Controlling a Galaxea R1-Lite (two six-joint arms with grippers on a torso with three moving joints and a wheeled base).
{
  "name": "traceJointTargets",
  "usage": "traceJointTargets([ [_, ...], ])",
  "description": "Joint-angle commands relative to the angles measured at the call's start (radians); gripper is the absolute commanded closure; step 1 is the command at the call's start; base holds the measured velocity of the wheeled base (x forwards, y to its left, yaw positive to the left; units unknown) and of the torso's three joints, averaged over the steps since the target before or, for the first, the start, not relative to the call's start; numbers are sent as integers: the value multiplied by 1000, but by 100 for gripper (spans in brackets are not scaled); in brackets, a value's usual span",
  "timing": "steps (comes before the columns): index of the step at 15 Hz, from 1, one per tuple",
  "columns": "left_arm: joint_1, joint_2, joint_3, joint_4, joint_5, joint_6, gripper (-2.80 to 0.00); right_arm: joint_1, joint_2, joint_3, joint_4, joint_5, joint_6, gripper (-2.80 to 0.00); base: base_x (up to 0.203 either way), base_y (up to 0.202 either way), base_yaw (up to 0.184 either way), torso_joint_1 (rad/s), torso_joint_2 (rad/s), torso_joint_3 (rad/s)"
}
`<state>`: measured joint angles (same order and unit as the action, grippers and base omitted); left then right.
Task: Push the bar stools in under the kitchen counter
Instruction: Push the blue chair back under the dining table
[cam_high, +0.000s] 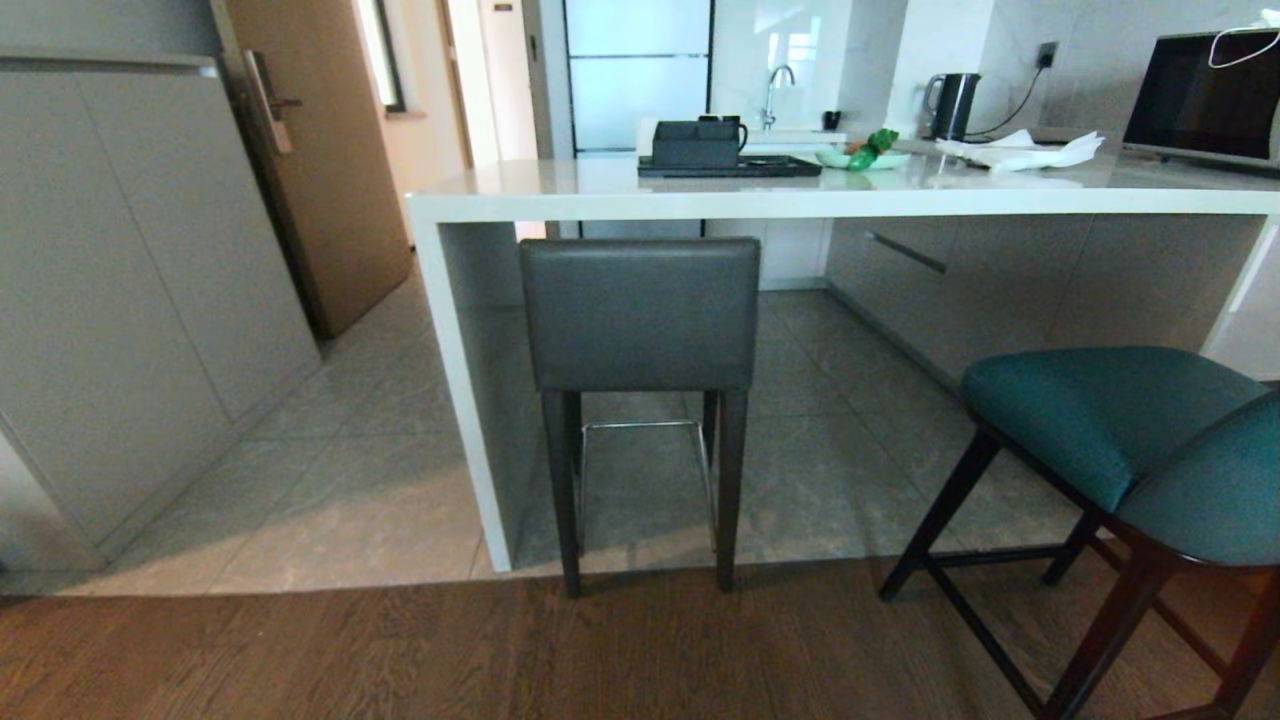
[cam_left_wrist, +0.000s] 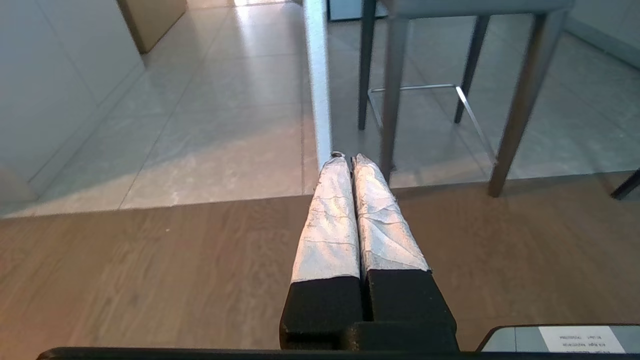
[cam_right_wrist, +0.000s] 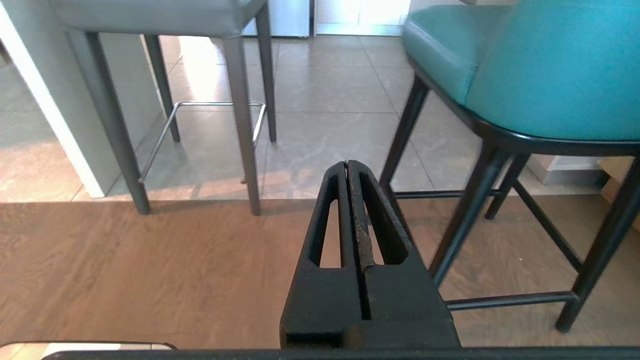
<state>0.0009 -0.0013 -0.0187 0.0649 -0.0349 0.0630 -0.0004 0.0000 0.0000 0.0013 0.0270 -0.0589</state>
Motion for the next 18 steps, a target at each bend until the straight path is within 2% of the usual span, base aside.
traceJointTargets([
  [1, 1, 1, 0, 0, 0, 1, 0, 0, 2, 5, 0, 1, -1, 0, 1, -176, 2, 2, 2, 4],
  [18, -1, 1, -1, 0, -2, 1, 0, 0, 2, 5, 0, 1, -1, 0, 0, -196, 2, 3, 3, 1],
])
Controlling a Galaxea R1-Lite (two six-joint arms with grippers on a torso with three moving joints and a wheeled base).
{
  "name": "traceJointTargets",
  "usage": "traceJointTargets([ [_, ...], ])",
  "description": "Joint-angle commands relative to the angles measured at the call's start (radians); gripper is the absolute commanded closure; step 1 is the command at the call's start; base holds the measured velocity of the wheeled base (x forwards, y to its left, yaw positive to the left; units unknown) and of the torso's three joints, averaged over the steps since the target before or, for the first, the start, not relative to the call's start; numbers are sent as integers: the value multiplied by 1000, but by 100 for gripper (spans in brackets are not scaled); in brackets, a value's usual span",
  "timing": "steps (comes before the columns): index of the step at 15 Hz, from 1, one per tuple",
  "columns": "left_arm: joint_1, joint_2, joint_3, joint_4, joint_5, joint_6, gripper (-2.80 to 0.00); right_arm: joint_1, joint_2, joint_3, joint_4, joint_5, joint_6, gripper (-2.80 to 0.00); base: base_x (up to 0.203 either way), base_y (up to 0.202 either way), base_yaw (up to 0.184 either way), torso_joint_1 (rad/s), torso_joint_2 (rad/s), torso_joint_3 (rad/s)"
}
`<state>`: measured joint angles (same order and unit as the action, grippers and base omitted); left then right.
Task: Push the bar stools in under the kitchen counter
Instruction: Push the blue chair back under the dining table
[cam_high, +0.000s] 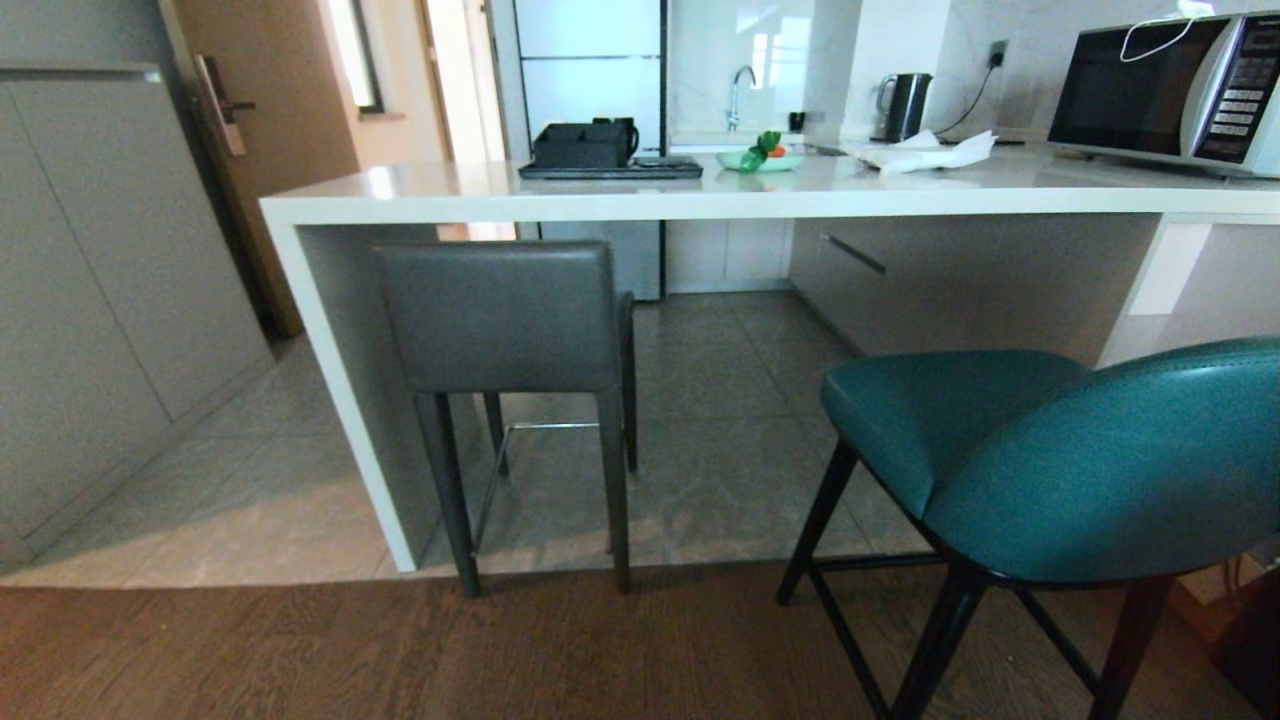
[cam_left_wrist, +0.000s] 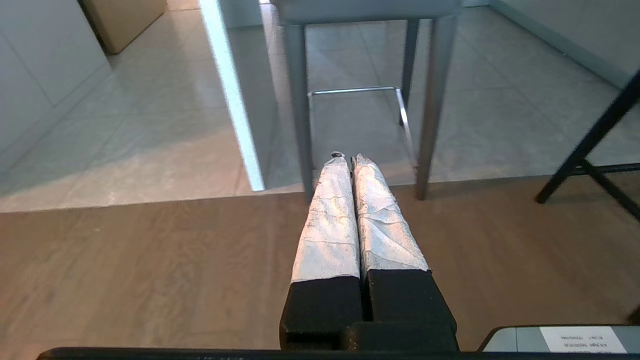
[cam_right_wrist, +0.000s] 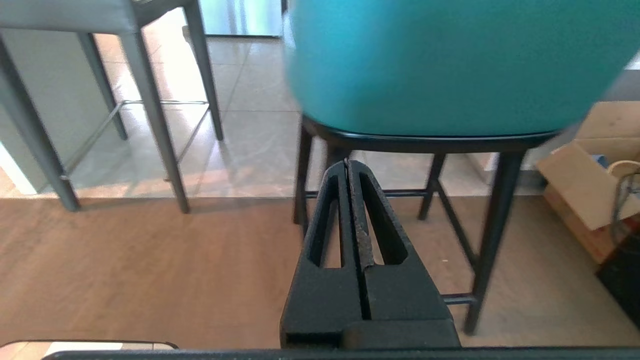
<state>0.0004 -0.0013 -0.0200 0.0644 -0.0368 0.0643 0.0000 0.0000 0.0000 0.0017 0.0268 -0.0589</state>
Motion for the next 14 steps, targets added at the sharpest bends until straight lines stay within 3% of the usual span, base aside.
traceJointTargets([
  [1, 1, 1, 0, 0, 0, 0, 0, 0, 2, 5, 0, 1, -1, 0, 0, -198, 3, 2, 3, 5],
  [14, 1, 1, 0, 0, 2, -15, 0, 0, 2, 5, 0, 1, -1, 0, 0, -194, 1, 2, 1, 3],
])
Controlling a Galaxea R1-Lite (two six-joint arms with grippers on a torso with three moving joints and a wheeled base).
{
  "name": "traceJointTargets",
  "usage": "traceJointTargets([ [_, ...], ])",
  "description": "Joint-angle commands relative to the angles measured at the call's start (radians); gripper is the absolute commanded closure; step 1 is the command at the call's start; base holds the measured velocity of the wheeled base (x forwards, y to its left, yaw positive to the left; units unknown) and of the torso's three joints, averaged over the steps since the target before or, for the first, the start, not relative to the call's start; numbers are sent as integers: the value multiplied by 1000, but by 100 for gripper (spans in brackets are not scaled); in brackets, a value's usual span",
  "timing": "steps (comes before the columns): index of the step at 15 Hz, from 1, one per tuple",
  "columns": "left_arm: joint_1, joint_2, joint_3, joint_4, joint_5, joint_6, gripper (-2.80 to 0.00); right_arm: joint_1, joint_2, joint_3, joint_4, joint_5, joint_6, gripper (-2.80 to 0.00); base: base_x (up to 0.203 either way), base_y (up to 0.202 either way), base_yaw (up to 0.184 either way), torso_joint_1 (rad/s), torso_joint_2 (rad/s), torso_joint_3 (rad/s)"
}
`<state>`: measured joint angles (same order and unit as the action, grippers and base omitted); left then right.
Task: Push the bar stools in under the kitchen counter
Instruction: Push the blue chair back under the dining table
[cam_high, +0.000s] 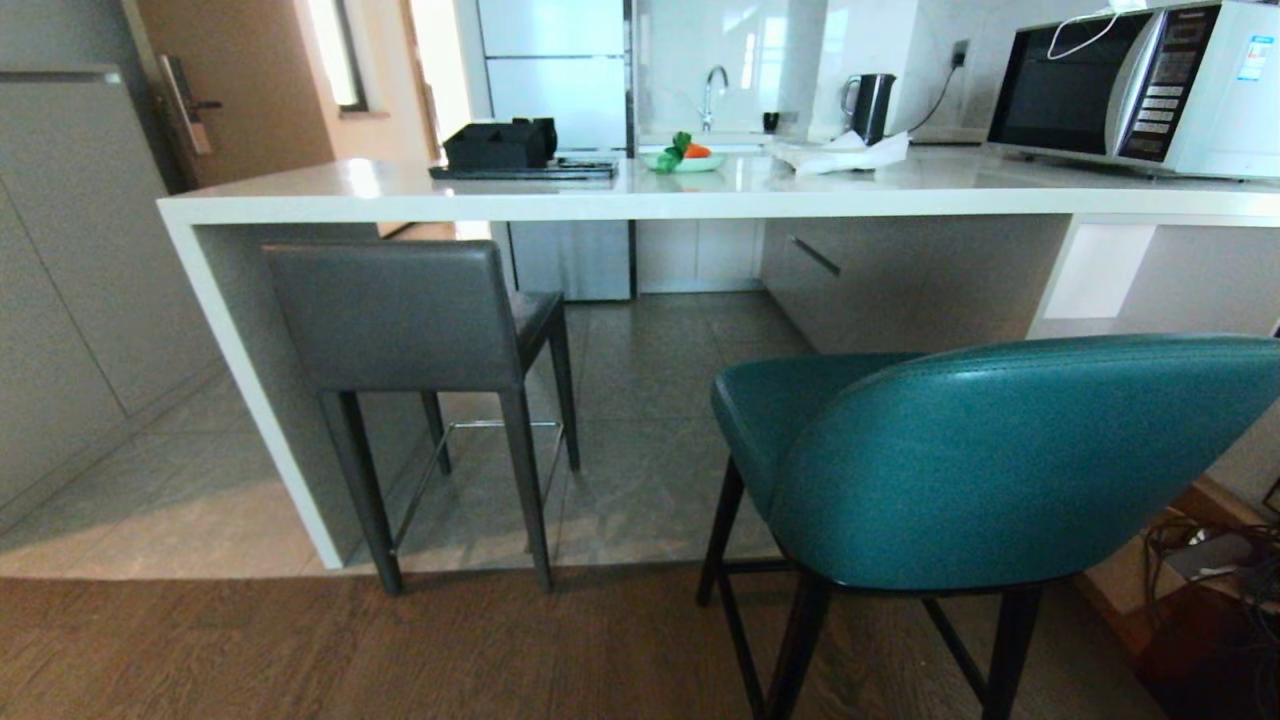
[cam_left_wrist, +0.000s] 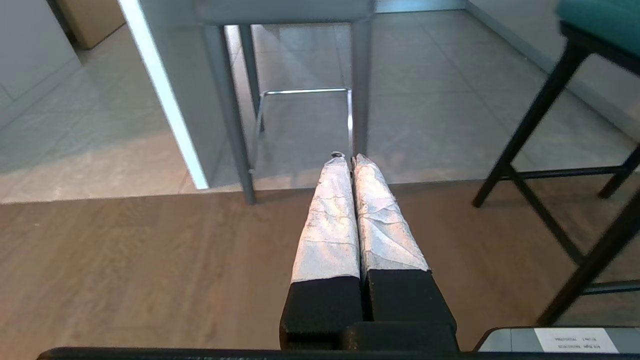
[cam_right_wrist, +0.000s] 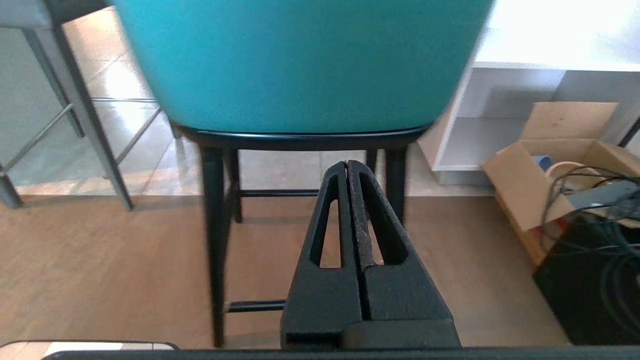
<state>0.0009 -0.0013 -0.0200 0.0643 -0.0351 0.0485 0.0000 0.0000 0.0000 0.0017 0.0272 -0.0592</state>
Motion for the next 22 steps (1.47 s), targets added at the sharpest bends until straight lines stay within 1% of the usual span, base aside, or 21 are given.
traceJointTargets([
  [1, 1, 1, 0, 1, 0, 1, 0, 0, 2, 5, 0, 0, -1, 0, 0, -197, 6, 3, -2, 2],
  [19, 1, 1, 0, 0, 2, -1, 0, 0, 2, 5, 0, -1, -1, 0, 0, -194, 2, 2, 1, 3],
  [22, 1, 1, 0, 0, 14, -13, 0, 0, 1, 5, 0, -1, -1, 0, 0, -133, 0, 1, 3, 2],
])
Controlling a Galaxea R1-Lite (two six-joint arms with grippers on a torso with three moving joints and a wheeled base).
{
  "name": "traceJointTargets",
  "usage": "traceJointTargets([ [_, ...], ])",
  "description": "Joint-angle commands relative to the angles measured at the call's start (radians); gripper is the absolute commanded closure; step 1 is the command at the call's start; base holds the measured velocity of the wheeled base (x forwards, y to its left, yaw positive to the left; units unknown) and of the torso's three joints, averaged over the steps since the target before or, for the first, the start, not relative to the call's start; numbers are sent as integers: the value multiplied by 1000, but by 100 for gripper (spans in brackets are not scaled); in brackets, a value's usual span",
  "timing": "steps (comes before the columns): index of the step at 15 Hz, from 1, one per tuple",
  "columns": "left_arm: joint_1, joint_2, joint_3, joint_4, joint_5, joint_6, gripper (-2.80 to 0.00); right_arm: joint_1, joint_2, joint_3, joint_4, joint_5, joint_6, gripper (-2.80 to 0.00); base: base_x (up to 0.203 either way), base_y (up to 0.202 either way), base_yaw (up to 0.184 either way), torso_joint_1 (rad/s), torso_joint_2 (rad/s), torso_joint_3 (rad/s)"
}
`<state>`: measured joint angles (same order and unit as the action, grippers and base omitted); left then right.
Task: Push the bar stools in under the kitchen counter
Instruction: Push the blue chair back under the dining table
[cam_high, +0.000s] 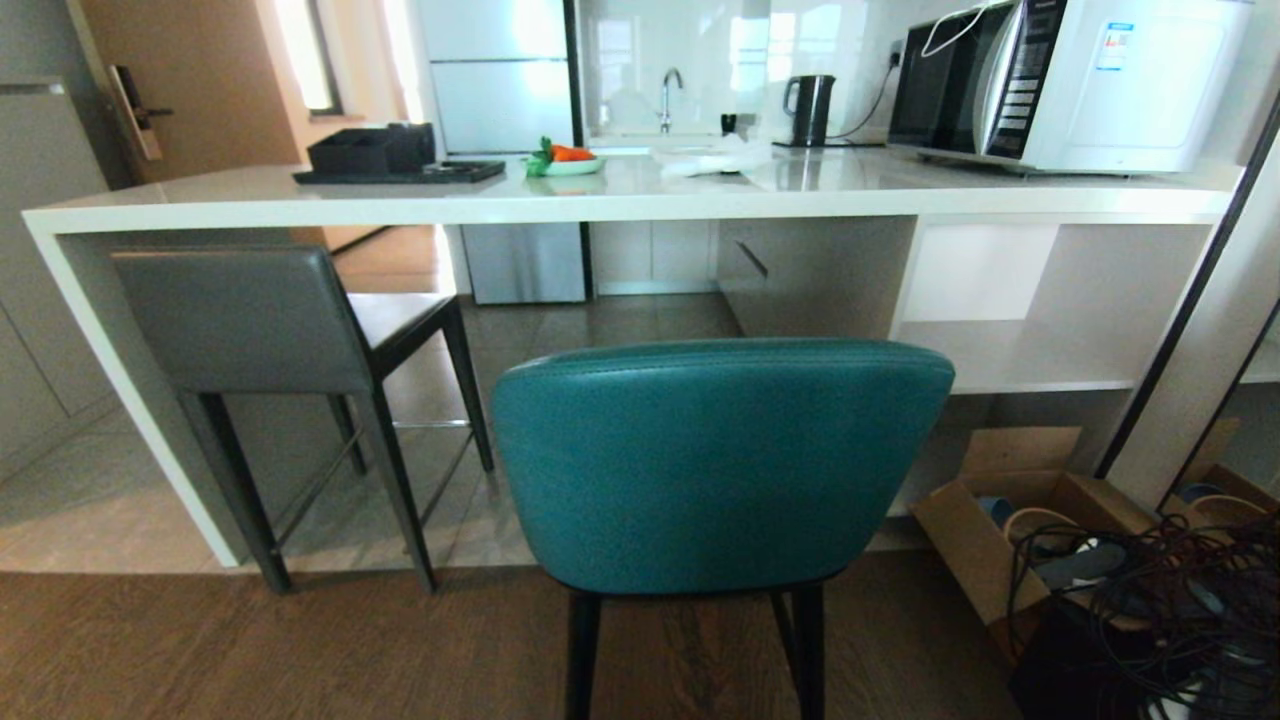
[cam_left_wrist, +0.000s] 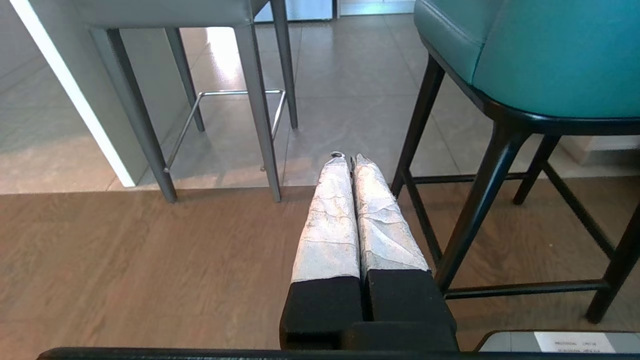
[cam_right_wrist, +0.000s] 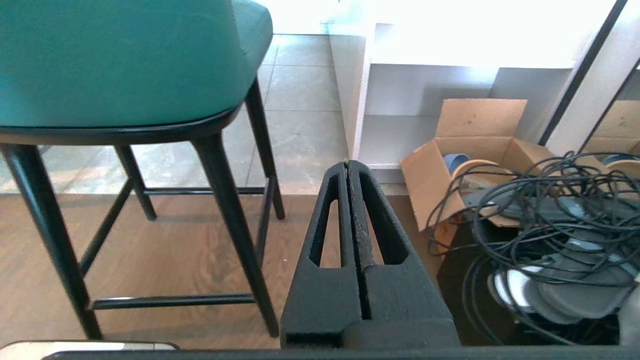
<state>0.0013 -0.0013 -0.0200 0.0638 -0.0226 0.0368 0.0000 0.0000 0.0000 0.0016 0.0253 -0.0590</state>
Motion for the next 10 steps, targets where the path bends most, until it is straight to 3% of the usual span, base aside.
traceJointTargets([
  [1, 0, 1, 0, 1, 2, -2, 0, 0, 2, 5, 0, 1, -1, 0, 0, 0, 0, 0, 0, 0],
  [10, 0, 1, 2, 1, 6, -2, 0, 0, 2, 5, 0, -1, -1, 0, 0, 0, 0, 0, 0, 0],
])
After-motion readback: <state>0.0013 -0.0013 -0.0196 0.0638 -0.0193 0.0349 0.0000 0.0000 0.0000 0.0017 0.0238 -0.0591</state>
